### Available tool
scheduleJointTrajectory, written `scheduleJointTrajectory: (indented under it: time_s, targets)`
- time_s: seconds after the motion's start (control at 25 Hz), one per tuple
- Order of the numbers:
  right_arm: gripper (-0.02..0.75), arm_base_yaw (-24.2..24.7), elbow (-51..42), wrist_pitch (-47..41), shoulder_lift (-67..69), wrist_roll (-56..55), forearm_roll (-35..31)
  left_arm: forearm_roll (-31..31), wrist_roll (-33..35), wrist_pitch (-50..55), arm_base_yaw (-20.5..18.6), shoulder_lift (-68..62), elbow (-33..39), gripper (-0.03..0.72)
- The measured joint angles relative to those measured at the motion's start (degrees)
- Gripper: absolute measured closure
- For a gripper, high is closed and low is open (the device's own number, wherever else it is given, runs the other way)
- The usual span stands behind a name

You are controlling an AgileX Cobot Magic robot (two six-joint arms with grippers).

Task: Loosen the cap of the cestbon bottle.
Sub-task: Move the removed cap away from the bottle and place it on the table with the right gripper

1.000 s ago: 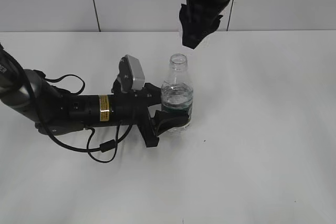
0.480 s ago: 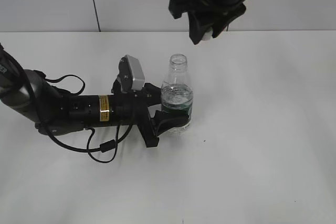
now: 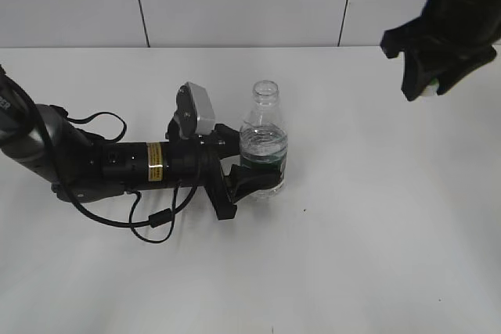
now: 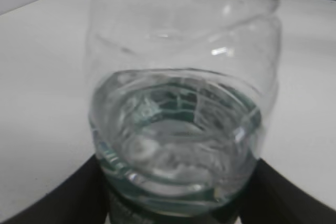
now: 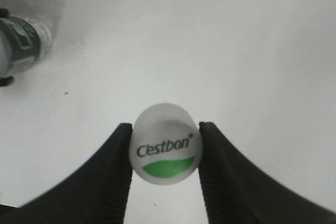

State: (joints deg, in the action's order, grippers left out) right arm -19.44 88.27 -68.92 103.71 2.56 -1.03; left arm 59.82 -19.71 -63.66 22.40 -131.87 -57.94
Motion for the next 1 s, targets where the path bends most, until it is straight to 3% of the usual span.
scheduleJointTrajectory:
  time_s: [0.32, 0.48, 1.0]
  targets:
    - [0.443, 8.7, -15.9, 14.6, -3.7, 4.6, -2.8, -0.1, 0.0, -0.1, 0.0, 0.0, 0.0, 0.273]
    - [0.443, 9.2, -20.1, 23.2, -2.6, 7.0, -4.2, -0.1, 0.0, -0.1, 0.0, 0.0, 0.0, 0.273]
    - [0.443, 9.2, -20.6, 35.6, 9.4, 9.2, -4.6, 0.0, 0.0, -0.1, 0.0, 0.0, 0.0, 0.273]
